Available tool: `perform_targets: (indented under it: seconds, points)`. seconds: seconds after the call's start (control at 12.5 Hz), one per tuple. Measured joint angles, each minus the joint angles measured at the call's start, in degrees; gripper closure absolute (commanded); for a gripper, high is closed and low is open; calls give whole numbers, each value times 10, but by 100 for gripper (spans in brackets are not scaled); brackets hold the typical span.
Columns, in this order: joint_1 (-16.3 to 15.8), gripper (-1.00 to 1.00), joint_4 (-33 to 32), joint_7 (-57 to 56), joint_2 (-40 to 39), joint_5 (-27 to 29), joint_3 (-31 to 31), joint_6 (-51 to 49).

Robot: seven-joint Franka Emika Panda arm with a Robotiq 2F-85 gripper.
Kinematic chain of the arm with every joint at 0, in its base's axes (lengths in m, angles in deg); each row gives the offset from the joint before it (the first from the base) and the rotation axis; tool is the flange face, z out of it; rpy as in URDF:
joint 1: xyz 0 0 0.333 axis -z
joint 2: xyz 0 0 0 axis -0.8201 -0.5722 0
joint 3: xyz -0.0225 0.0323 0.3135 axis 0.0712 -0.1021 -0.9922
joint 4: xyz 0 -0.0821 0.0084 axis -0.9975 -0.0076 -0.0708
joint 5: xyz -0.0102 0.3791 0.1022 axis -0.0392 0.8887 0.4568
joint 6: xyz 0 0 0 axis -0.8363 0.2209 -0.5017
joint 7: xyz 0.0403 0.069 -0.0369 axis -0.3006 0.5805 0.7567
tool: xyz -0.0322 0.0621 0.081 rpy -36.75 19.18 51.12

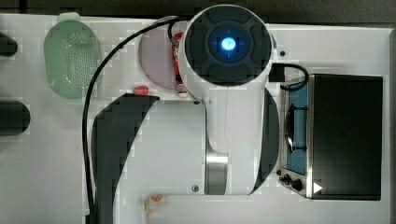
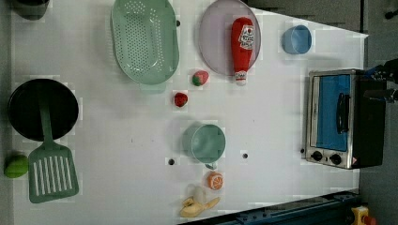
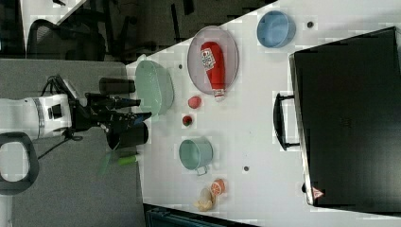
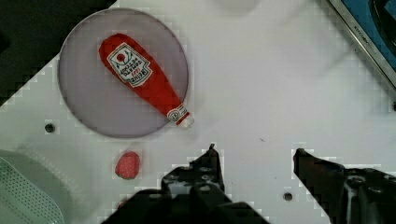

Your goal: Pick ketchup from plate and place it on table.

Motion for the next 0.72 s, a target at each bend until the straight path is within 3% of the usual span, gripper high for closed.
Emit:
perform_targets:
  seconds: [0.24, 0.72]
  points:
    - [22, -99, 2, 1, 36, 5, -11, -95]
    - [32, -100, 23, 5, 75, 20, -17, -90]
